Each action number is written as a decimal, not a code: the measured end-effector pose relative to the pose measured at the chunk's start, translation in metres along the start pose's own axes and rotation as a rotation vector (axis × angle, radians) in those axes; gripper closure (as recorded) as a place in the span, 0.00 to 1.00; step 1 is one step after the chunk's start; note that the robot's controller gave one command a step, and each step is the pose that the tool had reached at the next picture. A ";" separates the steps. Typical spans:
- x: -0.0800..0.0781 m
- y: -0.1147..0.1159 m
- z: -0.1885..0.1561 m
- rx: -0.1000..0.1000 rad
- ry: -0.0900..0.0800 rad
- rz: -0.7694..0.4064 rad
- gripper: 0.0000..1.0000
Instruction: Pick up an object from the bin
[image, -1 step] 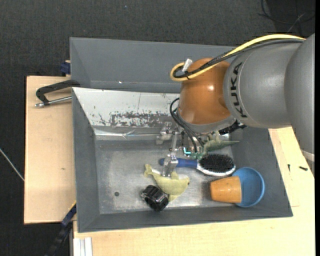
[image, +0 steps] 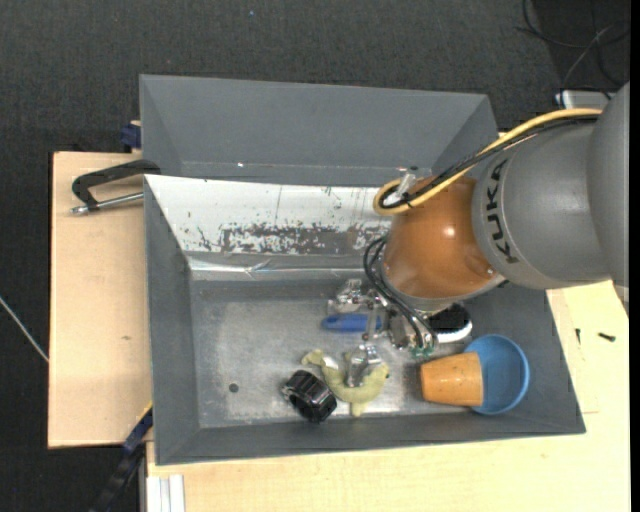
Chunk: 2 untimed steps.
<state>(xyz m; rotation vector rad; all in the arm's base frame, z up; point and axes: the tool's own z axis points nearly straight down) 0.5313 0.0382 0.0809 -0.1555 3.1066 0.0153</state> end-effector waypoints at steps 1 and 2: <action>0.006 -0.001 0.003 0.003 0.027 -0.003 1.00; 0.014 0.011 -0.146 0.007 0.019 -0.065 1.00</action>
Offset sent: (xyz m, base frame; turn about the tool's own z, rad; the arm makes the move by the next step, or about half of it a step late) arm 0.0000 0.0000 0.0000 0.0000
